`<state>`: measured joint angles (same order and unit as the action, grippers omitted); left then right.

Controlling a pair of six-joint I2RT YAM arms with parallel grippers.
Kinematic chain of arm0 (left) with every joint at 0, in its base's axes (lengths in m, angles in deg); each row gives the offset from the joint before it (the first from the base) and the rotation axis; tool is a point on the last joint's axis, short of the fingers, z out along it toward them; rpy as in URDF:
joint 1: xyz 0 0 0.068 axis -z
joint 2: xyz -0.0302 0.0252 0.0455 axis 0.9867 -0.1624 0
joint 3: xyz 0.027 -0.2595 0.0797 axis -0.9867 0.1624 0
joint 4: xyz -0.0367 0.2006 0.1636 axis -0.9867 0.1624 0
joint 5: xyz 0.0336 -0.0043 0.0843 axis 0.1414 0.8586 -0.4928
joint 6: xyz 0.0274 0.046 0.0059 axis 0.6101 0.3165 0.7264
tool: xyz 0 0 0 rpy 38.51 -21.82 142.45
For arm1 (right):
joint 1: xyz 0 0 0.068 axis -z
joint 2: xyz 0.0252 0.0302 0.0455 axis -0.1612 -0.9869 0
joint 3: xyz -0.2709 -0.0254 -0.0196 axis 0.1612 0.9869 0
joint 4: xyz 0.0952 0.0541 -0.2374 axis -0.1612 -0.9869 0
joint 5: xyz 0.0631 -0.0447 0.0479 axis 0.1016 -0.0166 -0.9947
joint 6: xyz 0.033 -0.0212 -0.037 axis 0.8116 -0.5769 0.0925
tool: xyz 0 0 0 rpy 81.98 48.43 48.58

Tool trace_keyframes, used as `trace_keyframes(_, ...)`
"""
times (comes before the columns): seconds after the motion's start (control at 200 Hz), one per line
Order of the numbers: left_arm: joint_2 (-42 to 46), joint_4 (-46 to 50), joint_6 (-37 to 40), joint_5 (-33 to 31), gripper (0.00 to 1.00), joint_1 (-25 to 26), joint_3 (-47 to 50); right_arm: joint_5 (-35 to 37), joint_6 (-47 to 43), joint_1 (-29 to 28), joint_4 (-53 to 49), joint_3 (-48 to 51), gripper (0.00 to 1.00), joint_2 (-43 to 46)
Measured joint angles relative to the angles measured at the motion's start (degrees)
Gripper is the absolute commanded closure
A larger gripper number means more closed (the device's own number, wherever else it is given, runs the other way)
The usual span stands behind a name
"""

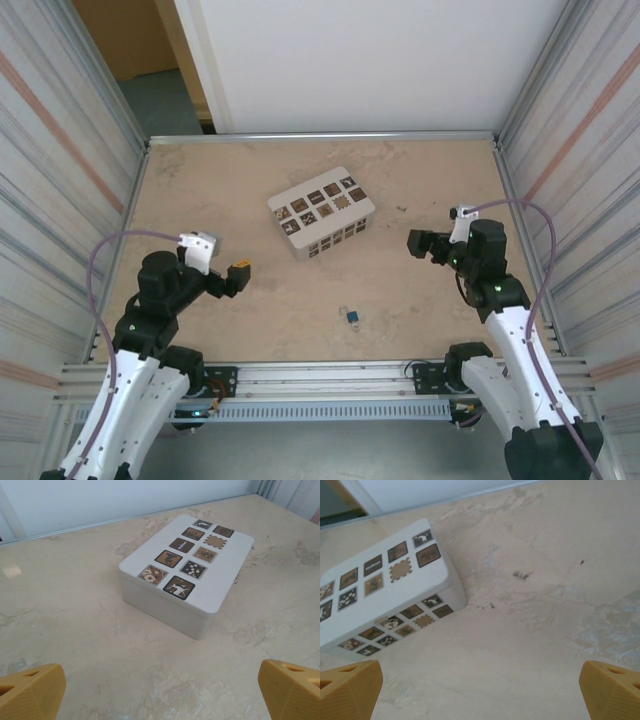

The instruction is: Unlock a padlock with a key

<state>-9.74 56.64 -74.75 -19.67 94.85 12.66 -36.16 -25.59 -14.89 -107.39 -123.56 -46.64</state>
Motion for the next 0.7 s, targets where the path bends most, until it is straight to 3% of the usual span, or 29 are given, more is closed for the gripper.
trace_keyframes(0.696, 0.0, 0.0, 1.4, -2.9, 0.01, 0.0, 0.0, 4.4, -6.1, 5.3, 20.7, 15.7, 0.01, -1.6)
